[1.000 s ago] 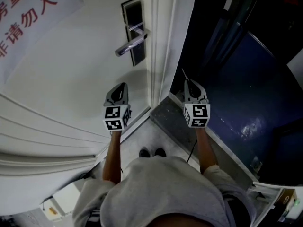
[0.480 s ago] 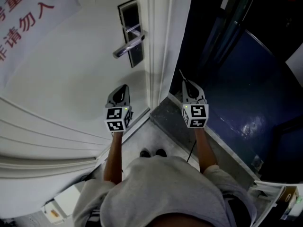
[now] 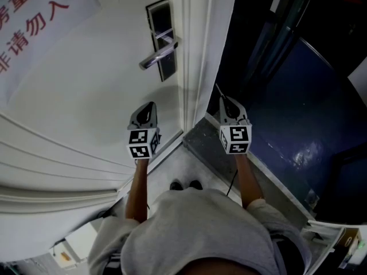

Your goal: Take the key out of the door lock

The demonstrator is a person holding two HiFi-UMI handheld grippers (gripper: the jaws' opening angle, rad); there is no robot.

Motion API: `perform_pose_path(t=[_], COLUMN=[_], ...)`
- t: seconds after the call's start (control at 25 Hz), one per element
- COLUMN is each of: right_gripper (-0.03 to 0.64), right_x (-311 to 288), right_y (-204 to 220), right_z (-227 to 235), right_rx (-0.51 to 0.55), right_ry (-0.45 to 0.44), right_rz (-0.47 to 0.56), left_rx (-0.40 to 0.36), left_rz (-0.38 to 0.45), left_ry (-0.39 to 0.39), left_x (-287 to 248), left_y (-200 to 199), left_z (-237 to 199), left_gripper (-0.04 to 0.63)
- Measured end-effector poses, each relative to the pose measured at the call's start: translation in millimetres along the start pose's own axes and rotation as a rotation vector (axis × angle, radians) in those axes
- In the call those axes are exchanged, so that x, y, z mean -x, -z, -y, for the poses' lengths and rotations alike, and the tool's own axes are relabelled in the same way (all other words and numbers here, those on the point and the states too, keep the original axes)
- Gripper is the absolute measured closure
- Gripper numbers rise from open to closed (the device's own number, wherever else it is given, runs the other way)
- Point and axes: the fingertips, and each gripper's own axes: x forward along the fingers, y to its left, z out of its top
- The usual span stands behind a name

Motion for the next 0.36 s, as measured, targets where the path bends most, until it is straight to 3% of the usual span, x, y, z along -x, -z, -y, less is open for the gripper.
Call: perform_pose_path(t=[0.36], right_gripper=[0.588], right_x=[-2.0], right_y=[6.7], right_z=[-1.3], right_rx=[0.008], right_ry=[-0.008], right_rz=[-0.013], left_rx=[0.003], left_rz=[-0.012], left_ry=[0.001], left_x=[-2.8], left_y=[5.2], left_z=[1.5], left_gripper=[0.577])
